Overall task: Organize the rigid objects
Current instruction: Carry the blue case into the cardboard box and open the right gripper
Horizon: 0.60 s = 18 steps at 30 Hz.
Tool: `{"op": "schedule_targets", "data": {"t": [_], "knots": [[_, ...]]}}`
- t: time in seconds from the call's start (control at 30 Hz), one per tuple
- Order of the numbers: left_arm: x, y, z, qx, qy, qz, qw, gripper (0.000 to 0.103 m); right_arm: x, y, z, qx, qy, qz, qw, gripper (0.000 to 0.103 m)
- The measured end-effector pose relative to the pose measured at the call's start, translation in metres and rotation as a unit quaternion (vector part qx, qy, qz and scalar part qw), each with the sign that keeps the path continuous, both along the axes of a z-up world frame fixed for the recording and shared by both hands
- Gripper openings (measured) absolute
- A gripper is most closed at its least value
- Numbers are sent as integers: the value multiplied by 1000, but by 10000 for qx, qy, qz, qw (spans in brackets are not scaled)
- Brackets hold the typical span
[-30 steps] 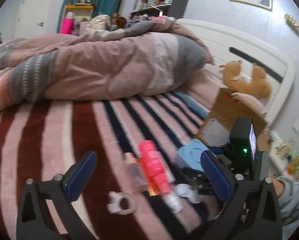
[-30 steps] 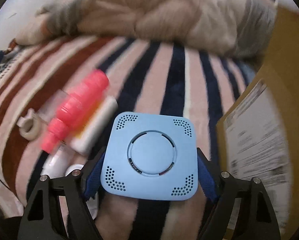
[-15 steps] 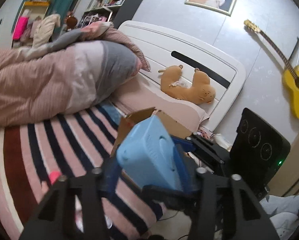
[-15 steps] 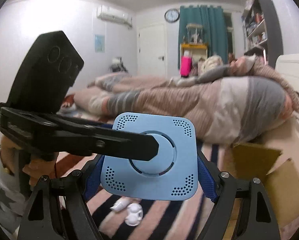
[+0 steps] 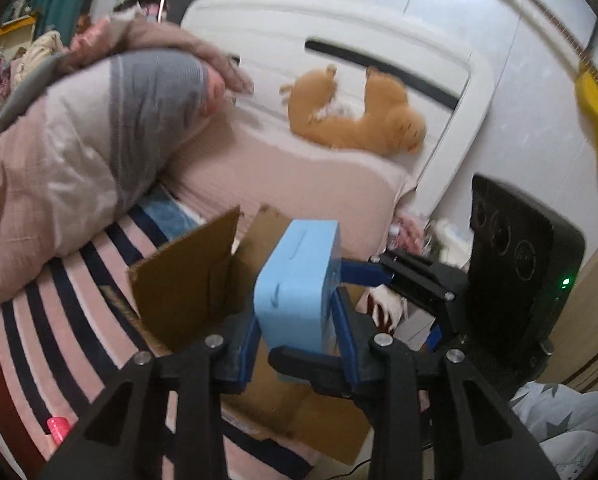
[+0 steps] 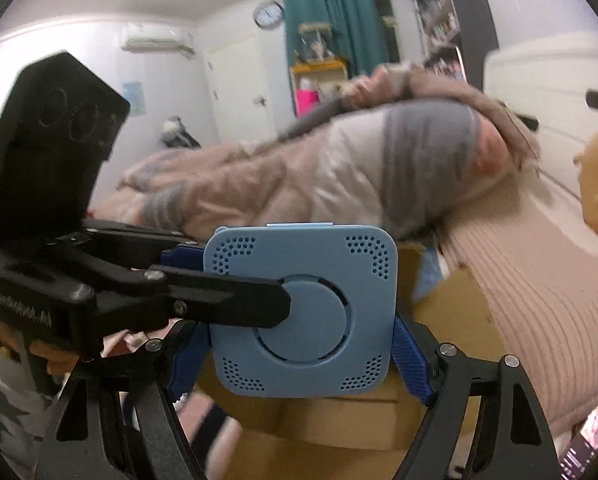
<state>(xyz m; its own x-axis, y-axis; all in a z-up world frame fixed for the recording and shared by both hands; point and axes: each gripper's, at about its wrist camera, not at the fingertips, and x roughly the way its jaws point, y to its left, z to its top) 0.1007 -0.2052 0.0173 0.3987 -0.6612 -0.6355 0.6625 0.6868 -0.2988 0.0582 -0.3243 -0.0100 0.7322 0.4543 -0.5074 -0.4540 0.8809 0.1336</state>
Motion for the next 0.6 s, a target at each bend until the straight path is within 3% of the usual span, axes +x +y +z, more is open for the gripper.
{"op": "schedule_targets", "data": {"t": [0.13,0.2,0.27,0.37,0.5,0.6], "knots": [[10,-13,-14,379,227,58,9990,37,14,-7,-17,-278,392,-118,9988,78],[9,-13,-15,513,137,160,9985,51,15,-8,-25,-468,491,-193,9975,78],[8,-6,-12,486,8,262,9985,74,14,-7,-29,-659,511,-353,9959,79],[1,10,-2,425,-226,435,9979,77,11,-6,-26,-749,434,-494,9950,89],[-10,42,12,369,-507,720,9954,78,2,1,-11,-553,236,-447,9972,90],[-23,79,25,309,-730,1070,9911,78,-12,24,4,-731,-150,-356,9966,102]]}}
